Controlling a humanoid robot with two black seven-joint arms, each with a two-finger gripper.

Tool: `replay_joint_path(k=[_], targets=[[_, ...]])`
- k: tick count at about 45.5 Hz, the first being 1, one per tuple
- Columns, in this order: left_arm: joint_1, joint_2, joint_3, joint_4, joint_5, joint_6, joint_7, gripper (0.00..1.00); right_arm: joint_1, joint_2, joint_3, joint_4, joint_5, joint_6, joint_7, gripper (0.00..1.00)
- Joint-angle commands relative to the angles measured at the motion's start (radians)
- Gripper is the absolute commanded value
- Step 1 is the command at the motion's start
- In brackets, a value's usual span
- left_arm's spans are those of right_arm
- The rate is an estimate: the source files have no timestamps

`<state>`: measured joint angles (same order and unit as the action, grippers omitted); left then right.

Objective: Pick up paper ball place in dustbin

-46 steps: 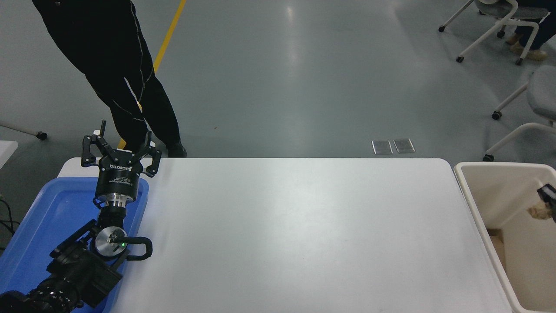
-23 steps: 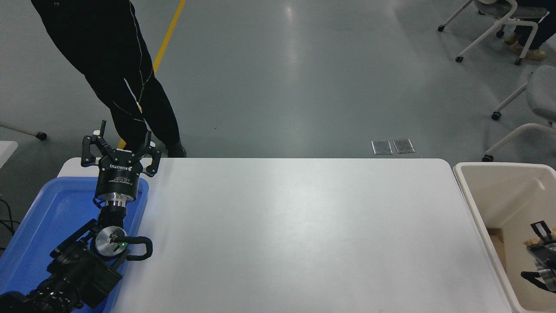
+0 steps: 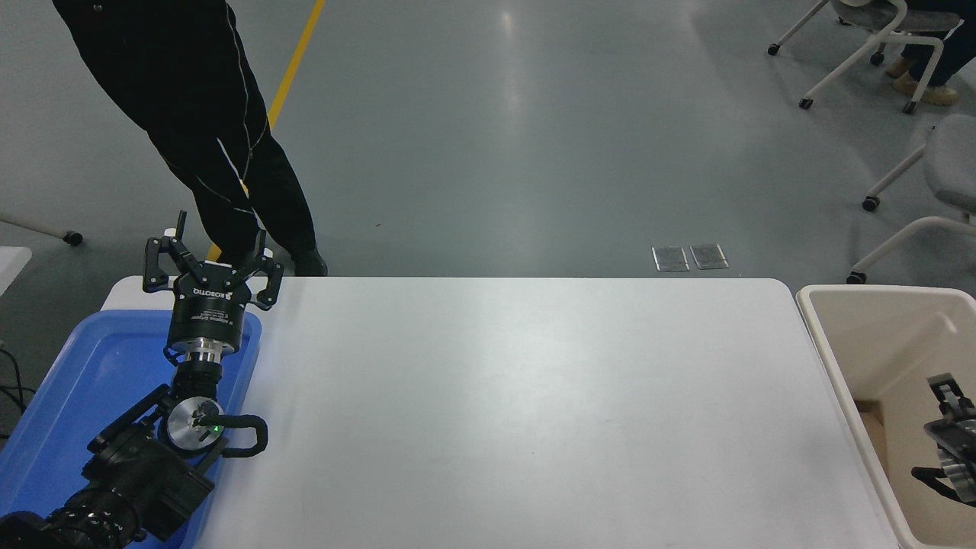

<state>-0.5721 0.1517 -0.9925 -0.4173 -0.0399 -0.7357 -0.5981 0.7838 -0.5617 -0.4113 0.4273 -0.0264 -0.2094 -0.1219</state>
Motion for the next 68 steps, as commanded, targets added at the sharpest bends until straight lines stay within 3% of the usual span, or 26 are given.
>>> replay_joint_path(k=[1, 15, 28, 31, 35, 41, 44, 68], targets=[[0.000, 0.000, 0.000, -0.001, 0.000, -0.001, 0.000, 0.99, 0.290, -0.121, -0.263, 0.306, -0.021, 0.025, 0.002, 1.00], [0.000, -0.001, 0.000, 0.000, 0.000, -0.001, 0.000, 0.99, 0.733, -0.112, -0.598, 0.700, -0.225, 0.028, 0.002, 1.00], [0.000, 0.000, 0.000, 0.000, 0.000, -0.001, 0.000, 0.99, 1.164, 0.005, -0.803, 1.123, -0.230, 0.076, 0.001, 1.00], [0.000, -0.001, 0.000, 0.000, 0.000, -0.001, 0.000, 0.99, 1.268, 0.039, -0.824, 1.203, -0.227, 0.177, 0.001, 1.00], [0.000, 0.000, 0.000, 0.000, 0.000, -0.001, 0.000, 0.99, 1.439, 0.083, -0.820, 1.259, -0.204, 0.483, 0.001, 1.00], [0.000, 0.000, 0.000, 0.000, 0.000, -0.001, 0.000, 0.99, 1.624, 0.112, -0.790, 1.265, -0.077, 0.876, 0.004, 1.00], [0.000, 0.000, 0.000, 0.000, 0.000, -0.001, 0.000, 0.99, 1.686, 0.112, -0.755, 1.265, -0.020, 0.995, 0.002, 1.00], [0.000, 0.000, 0.000, 0.000, 0.000, 0.001, -0.002, 0.99, 1.879, 0.115, -0.710, 1.265, 0.000, 0.995, -0.015, 1.00]])
